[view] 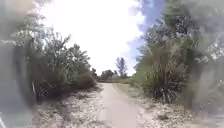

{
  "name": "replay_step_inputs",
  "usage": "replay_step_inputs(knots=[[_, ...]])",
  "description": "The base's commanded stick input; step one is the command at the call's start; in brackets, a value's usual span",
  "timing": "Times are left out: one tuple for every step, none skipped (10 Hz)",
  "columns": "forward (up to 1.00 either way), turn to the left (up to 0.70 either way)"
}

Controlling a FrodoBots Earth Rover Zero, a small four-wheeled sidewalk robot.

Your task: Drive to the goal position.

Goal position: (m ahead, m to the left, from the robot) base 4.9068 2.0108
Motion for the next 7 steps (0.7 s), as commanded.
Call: replay_step_inputs(knots=[[0.7,0.0],[0.7,0.0],[0.7,0.0],[0.7,0.0],[0.7,0.0],[0.7,0.0],[0.7,0.0]])
